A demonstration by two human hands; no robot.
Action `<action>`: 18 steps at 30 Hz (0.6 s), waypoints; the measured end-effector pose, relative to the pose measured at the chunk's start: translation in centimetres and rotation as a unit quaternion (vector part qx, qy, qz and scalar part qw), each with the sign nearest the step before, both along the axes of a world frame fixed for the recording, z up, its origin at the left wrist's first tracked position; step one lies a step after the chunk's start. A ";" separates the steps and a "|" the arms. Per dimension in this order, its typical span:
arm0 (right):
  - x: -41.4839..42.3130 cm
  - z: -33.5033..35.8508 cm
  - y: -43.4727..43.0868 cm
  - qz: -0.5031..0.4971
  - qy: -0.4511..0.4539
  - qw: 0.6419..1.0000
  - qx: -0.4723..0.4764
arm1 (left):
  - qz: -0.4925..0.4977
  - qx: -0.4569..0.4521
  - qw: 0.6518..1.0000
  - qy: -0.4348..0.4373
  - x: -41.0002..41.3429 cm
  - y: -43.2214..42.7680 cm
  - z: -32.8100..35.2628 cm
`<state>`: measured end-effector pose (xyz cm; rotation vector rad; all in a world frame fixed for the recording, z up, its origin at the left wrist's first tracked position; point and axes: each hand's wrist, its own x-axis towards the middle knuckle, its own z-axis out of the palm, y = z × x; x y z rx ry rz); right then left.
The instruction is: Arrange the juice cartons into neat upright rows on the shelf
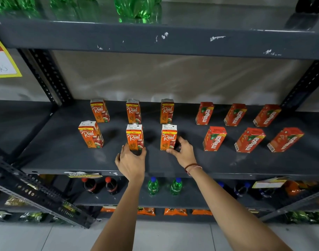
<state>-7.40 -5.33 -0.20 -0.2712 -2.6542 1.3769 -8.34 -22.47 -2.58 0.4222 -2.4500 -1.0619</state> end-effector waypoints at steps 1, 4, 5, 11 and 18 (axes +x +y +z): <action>0.1 0.1 -0.1 -0.002 -0.003 1.000 0.001 | -0.001 0.000 1.000 -0.005 0.0 0.0 0.0; 0.1 0.1 -0.1 -0.003 -0.008 1.000 0.004 | -0.005 -0.002 1.000 -0.010 0.0 -0.1 0.0; 0.2 0.4 -0.2 -0.003 -0.012 1.000 0.005 | -0.006 -0.001 1.000 -0.014 0.1 -0.1 0.2; 1.4 0.6 -0.5 -0.034 0.001 0.999 0.022 | -0.032 0.002 0.999 -0.014 0.9 -0.4 1.3; 5.3 1.5 -1.1 -0.069 0.059 0.993 0.070 | -0.057 0.026 0.998 0.027 4.2 -0.1 3.0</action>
